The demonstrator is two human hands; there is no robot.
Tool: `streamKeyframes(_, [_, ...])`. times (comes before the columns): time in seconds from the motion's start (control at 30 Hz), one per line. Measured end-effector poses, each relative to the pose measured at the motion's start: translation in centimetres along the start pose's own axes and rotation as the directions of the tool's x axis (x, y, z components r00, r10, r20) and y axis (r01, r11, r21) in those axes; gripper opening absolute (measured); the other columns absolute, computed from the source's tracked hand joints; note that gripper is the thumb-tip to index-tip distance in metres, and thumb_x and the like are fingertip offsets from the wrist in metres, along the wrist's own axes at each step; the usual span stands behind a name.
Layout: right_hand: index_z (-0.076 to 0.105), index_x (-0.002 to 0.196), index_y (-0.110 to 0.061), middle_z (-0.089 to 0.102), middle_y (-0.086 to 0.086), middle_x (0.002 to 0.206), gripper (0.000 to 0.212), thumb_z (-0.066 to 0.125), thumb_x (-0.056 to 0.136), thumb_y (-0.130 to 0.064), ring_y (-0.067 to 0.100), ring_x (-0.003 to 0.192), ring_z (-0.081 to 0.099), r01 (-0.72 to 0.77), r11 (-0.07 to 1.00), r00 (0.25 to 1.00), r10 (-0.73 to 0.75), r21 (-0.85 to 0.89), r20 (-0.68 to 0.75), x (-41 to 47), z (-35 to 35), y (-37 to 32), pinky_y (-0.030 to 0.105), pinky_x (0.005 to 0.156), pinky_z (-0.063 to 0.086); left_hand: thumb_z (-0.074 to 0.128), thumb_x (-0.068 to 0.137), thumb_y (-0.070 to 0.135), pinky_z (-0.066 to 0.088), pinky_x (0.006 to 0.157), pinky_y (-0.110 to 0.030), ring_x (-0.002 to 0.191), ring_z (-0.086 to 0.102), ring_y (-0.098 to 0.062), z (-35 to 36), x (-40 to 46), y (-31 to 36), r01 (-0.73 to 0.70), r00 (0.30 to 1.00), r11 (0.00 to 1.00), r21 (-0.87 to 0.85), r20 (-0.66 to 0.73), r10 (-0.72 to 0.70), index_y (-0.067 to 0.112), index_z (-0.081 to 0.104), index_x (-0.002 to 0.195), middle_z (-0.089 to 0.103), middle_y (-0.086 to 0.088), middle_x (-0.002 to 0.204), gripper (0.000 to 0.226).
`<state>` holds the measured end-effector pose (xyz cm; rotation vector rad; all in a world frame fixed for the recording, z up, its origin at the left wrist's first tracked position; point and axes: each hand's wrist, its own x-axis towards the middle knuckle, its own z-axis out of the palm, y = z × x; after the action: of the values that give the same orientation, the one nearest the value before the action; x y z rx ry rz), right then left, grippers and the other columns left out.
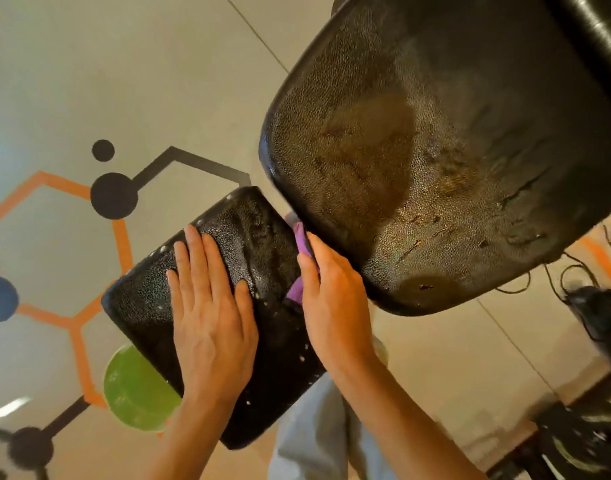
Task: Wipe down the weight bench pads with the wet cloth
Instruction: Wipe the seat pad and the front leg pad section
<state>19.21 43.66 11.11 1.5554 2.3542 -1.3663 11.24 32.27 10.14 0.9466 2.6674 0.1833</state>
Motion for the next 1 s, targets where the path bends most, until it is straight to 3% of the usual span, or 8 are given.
streamKeyframes(0.13, [0.055,0.132,-0.016,0.062,0.001,0.127,0.041,0.039,0.098,-0.029,0.019,0.116,0.056,-0.089,0.995,0.994,0.085,-0.052,-0.071,-2.8,-1.2,1.9,0.018,0.095,0.033,0.024,0.102,0.033,-0.001,0.124,-0.040,0.153,-0.008,-0.022,0.3,0.3,0.2,0.026,1.000,1.000,0.011,-0.011,-0.026,0.007,0.005,0.157,-0.005,-0.008,0.166,0.064])
streamKeyframes(0.33, [0.054,0.124,-0.016,0.064,0.001,0.117,0.029,0.037,0.102,-0.025,0.019,0.110,0.058,0.031,0.998,0.997,-0.035,-0.061,-0.075,6.2,3.5,-5.5,0.031,0.088,0.044,0.020,0.105,0.037,-0.003,0.124,-0.042,0.151,-0.017,-0.021,0.4,0.2,-0.1,-0.027,1.000,0.999,0.028,0.013,0.027,0.010,-0.009,0.156,-0.015,-0.008,0.164,0.064])
streamKeyframes(0.43, [0.047,0.135,-0.019,0.060,0.002,0.127,0.038,0.040,0.099,-0.027,0.020,0.117,0.056,0.121,0.992,0.992,-0.122,-0.047,-0.026,3.6,1.9,-2.4,0.034,0.093,0.045,0.018,0.104,0.037,-0.002,0.124,-0.043,0.152,-0.015,-0.023,0.6,0.3,-0.2,-0.029,1.000,0.998,0.048,-0.008,0.029,0.008,-0.004,0.156,-0.013,-0.009,0.164,0.064])
streamKeyframes(0.53, [0.047,0.139,-0.023,0.058,0.001,0.133,0.040,0.038,0.100,-0.026,0.022,0.121,0.053,0.027,0.999,0.999,-0.026,-0.043,0.020,-3.3,-2.0,3.6,0.036,0.100,0.044,0.018,0.103,0.037,0.001,0.124,-0.045,0.152,-0.009,-0.026,0.6,0.3,-0.2,-0.023,1.000,0.997,0.068,-0.019,0.024,0.004,0.003,0.156,-0.008,-0.011,0.165,0.064])
streamKeyframes(0.63, [0.053,0.133,-0.023,0.062,0.000,0.127,0.036,0.039,0.100,-0.024,0.021,0.118,0.054,-0.039,0.999,0.999,0.040,0.025,-0.009,-4.5,-2.9,5.0,0.034,0.098,0.043,0.019,0.103,0.036,0.002,0.124,-0.045,0.153,-0.006,-0.028,0.8,0.4,-0.2,-0.015,0.999,0.997,0.075,-0.035,0.018,0.004,0.004,0.156,-0.006,-0.013,0.165,0.064])
streamKeyframes(0.8, [0.057,0.117,-0.015,0.071,0.004,0.100,0.029,0.035,0.103,-0.025,0.021,0.097,0.066,0.036,0.998,0.999,-0.037,-0.056,-0.022,4.3,1.6,-3.2,0.032,0.079,0.047,0.017,0.104,0.037,-0.003,0.124,-0.042,0.152,-0.010,-0.025,0.8,0.3,-0.1,-0.021,0.999,0.995,0.094,-0.027,0.023,0.006,-0.001,0.156,-0.009,-0.011,0.165,0.064])
streamKeyframes(0.9, [0.056,0.120,-0.015,0.070,0.005,0.103,0.029,0.036,0.102,-0.026,0.022,0.100,0.065,0.087,0.996,0.996,-0.087,-0.012,0.028,5.3,1.4,-4.3,0.032,0.077,0.046,0.016,0.104,0.038,-0.005,0.124,-0.039,0.152,-0.012,-0.024,0.9,0.1,-0.1,-0.022,0.999,0.995,0.098,-0.031,0.025,0.007,-0.002,0.156,-0.009,-0.010,0.165,0.064])
streamKeyframes(1.0, [0.052,0.130,-0.020,0.068,0.003,0.113,0.034,0.039,0.100,-0.030,0.022,0.105,0.063,0.119,0.983,0.991,-0.110,-0.138,0.076,0.6,-1.6,0.6,0.032,0.081,0.045,0.016,0.103,0.038,-0.006,0.124,-0.038,0.152,-0.010,-0.024,0.8,0.2,0.0,-0.025,0.999,0.995,0.095,-0.045,0.030,0.007,0.000,0.157,-0.008,-0.010,0.165,0.064])
